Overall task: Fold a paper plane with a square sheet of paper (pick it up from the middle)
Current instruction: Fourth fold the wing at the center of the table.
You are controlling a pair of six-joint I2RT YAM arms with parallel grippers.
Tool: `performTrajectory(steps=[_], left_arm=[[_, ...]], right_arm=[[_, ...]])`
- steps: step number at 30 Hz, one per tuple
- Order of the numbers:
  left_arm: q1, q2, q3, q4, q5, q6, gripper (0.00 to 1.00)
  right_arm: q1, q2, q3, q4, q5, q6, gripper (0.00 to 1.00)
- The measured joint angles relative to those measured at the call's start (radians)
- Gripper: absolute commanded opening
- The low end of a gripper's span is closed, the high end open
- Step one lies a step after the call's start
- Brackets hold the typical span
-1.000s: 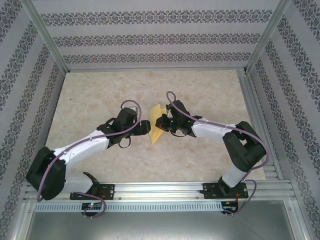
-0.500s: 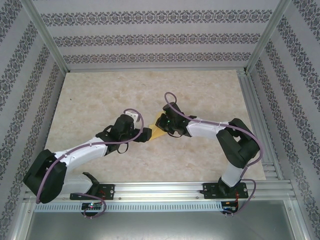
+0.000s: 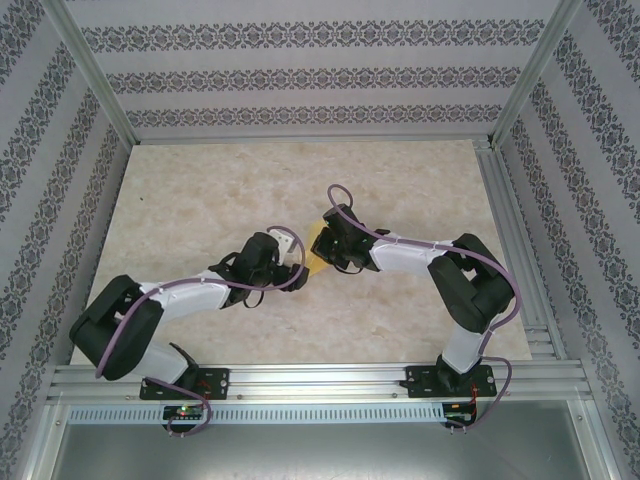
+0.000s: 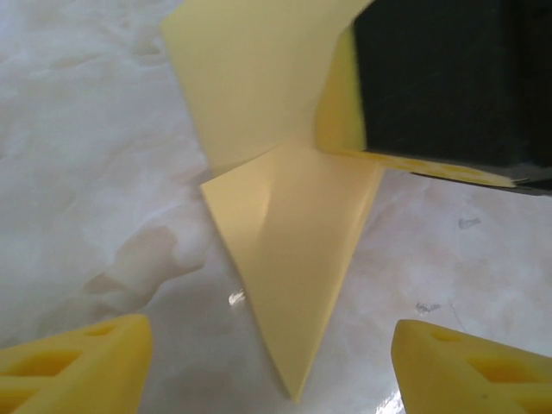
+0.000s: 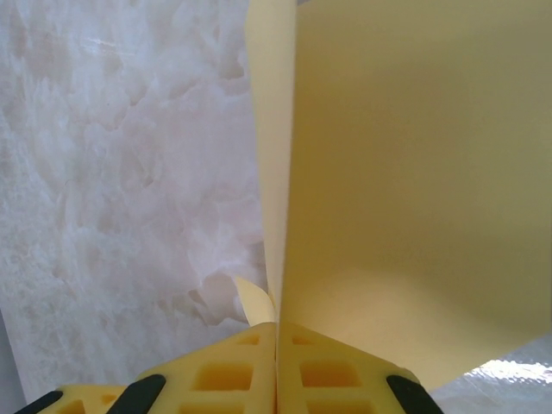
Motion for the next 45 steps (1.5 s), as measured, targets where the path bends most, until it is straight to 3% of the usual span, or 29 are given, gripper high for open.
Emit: performTrajectory(steps=[7,19,27,32,39,45], left_arm=[[-0.052,0.101,-0.011,0.166,0.019,0.105,0.60],[-0.105,0.191,-0.016,0.327,-0.135,0.221,0.33],[-0.117,0.214,-0.032,0.375,-0.172,0.245,0.15],[-0.118,0.218,-0.040,0.385,-0.172,0.246,0.10],[-0.118,0.218,-0.044,0.385,-0.153,0.237,0.06],[-0.116,0.218,-0.022,0.349,-0.085,0.129,0.02]], right_arm=[[0.000,0.000,0.000,-0.001,-0.001,0.035,0.07],[-0.014,0.000,-0.003,0.006,-0.010,0.098,0.08],[-0.034,-0.003,-0.024,0.030,-0.037,0.122,0.23],[-0.087,-0.050,-0.069,0.050,-0.062,0.114,0.35],[-0.170,-0.142,-0.130,0.105,-0.126,0.060,0.37],[-0.187,-0.154,-0.173,0.116,-0.189,-0.025,0.37]])
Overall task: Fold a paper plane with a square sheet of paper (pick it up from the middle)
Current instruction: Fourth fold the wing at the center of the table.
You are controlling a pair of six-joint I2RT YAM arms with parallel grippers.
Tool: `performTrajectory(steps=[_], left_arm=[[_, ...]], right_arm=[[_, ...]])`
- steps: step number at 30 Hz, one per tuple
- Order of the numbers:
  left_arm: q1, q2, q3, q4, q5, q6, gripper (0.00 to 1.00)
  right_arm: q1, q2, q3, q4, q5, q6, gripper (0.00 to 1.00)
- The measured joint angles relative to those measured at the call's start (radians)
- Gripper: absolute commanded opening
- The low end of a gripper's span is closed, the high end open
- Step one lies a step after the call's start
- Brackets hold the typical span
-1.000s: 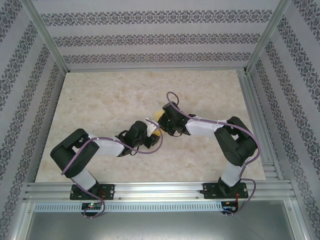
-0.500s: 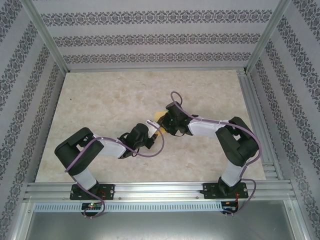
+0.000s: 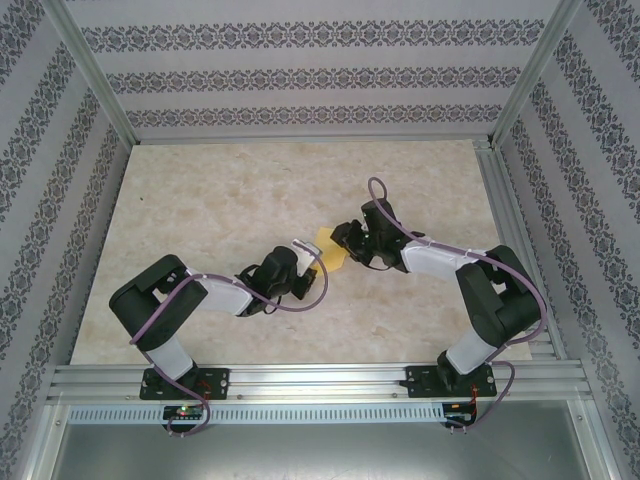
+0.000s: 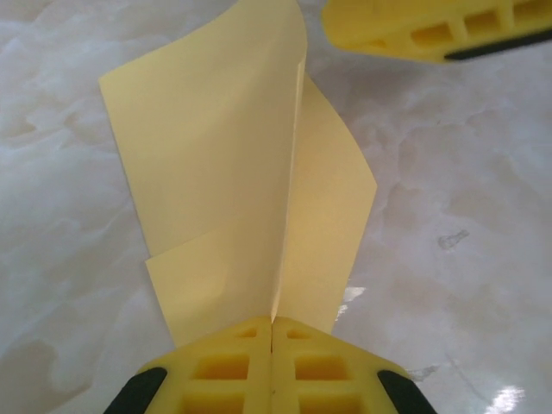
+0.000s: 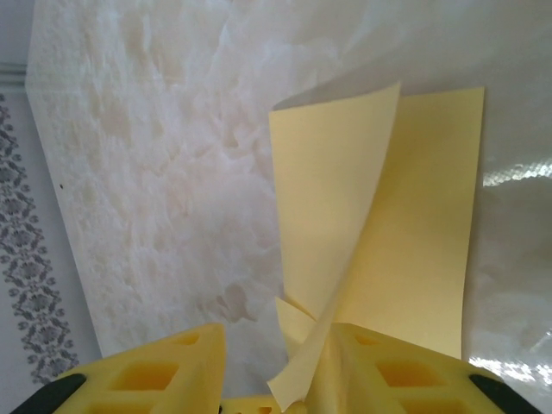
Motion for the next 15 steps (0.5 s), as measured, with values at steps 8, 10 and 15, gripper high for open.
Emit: performTrajectory(steps=[8,10,15], left_arm=[[0.025,0.000,0.026,-0.041,0.105,-0.206,0.00],[0.034,0.000,0.025,-0.045,0.127,-0.249,0.00],[0.054,0.000,0.025,-0.047,0.165,-0.334,0.00]], right_arm=[[-0.010,-0.002,-0.063,0.046,-0.053,-0.076,0.36],[-0.010,-0.003,-0.071,0.054,-0.059,-0.090,0.35],[-0.010,-0.002,-0.071,0.072,-0.076,-0.113,0.34]])
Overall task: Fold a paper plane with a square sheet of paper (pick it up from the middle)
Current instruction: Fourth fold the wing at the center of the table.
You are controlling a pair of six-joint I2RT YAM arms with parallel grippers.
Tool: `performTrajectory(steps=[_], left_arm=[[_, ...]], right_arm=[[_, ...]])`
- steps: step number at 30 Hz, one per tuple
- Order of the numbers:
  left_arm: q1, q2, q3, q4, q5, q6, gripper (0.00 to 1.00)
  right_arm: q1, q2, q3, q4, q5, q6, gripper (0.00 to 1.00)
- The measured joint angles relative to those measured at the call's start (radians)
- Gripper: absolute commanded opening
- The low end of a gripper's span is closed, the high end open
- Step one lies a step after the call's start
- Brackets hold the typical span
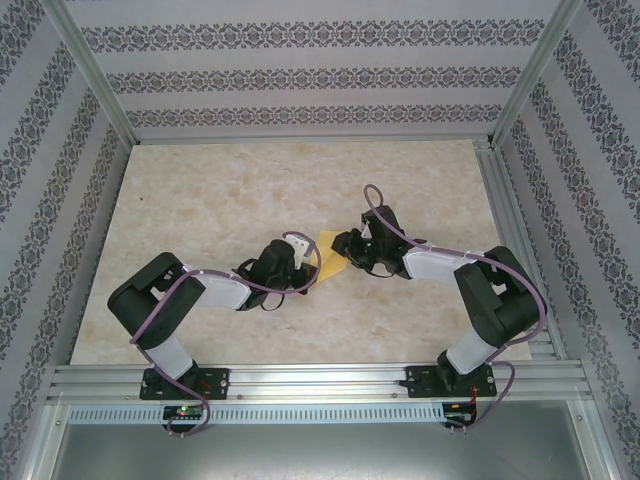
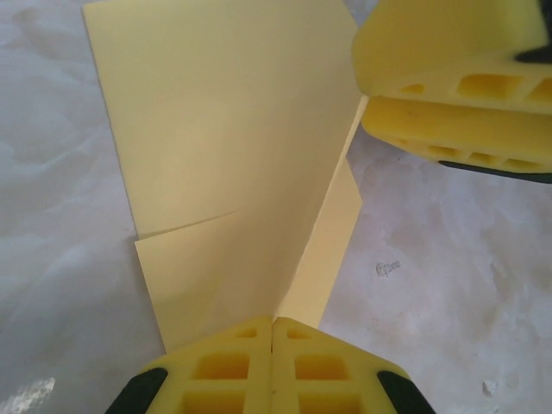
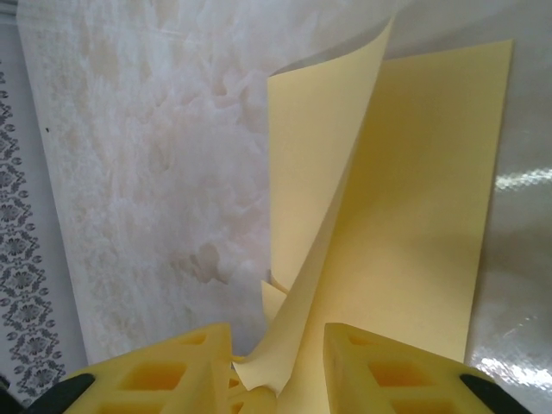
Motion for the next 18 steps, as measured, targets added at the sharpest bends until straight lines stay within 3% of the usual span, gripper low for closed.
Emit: performTrajectory(steps=[8,18], left_arm=[[0.013,0.000,0.000,0.000,0.012,-0.060,0.00],[0.030,0.000,-0.003,0.000,0.029,-0.104,0.00]], right_arm=[[0.000,-0.003,-0.044,0.111,-0.027,-0.011,0.46],[0.001,-0.012,-0.072,0.137,-0.026,-0.013,0.38]])
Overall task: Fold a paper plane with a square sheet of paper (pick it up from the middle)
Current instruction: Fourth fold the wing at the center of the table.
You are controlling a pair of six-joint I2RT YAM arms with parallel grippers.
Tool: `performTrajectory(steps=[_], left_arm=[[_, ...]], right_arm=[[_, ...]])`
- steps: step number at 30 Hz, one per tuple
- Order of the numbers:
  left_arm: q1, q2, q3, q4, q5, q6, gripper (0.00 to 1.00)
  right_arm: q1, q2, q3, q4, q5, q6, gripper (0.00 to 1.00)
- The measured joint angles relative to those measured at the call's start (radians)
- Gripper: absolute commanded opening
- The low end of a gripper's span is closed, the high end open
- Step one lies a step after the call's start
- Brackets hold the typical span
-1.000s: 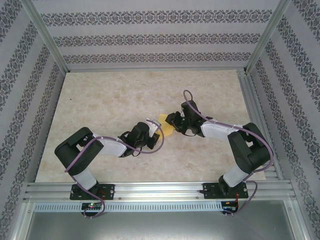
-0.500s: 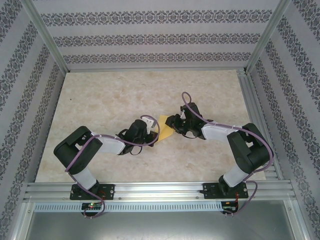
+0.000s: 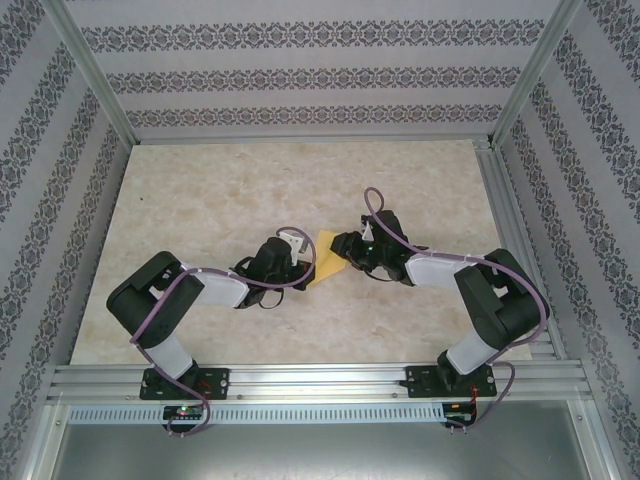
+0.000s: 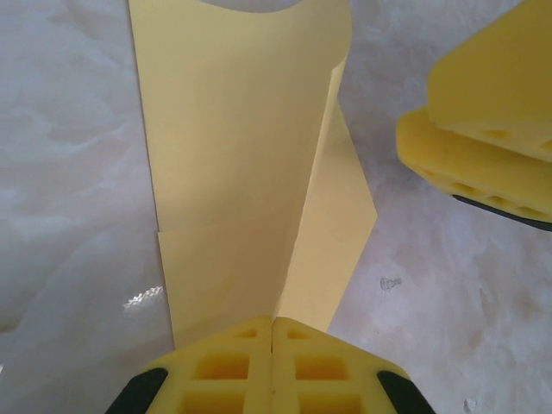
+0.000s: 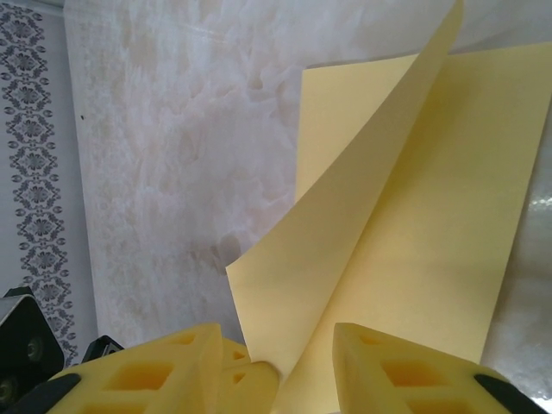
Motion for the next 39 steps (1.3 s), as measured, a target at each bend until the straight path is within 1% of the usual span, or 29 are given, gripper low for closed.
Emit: performTrajectory(steps=[6,9,17,20,25,28,32,39], left_arm=[[0.006,0.000,-0.012,0.000,0.013,-0.016,0.01],[0.009,0.000,-0.013,0.000,0.017,-0.023,0.01],[0.015,0.000,-0.013,0.000,0.030,-0.032,0.05],[0.022,0.000,-0.013,0.000,0.042,-0.034,0.10],[0.029,0.000,-0.008,-0.010,0.068,-0.051,0.25],[0.038,0.000,0.009,-0.039,0.076,-0.054,0.32],[0.041,0.000,0.049,-0.079,0.086,-0.051,0.35],[0.041,0.005,0.096,-0.132,0.093,-0.042,0.35]], right_arm=[[0.007,0.070,0.043,-0.026,0.000,-0.009,0.38],[0.012,0.100,0.073,-0.040,0.000,-0.015,0.40],[0.015,0.146,0.122,-0.080,0.000,-0.019,0.40],[0.015,0.163,0.126,-0.091,0.000,-0.019,0.40],[0.015,0.180,0.133,-0.111,0.000,-0.019,0.43],[0.015,0.181,0.137,-0.117,0.000,-0.019,0.44],[0.015,0.182,0.142,-0.125,0.000,-0.019,0.45],[0.015,0.185,0.152,-0.137,0.000,-0.019,0.47]])
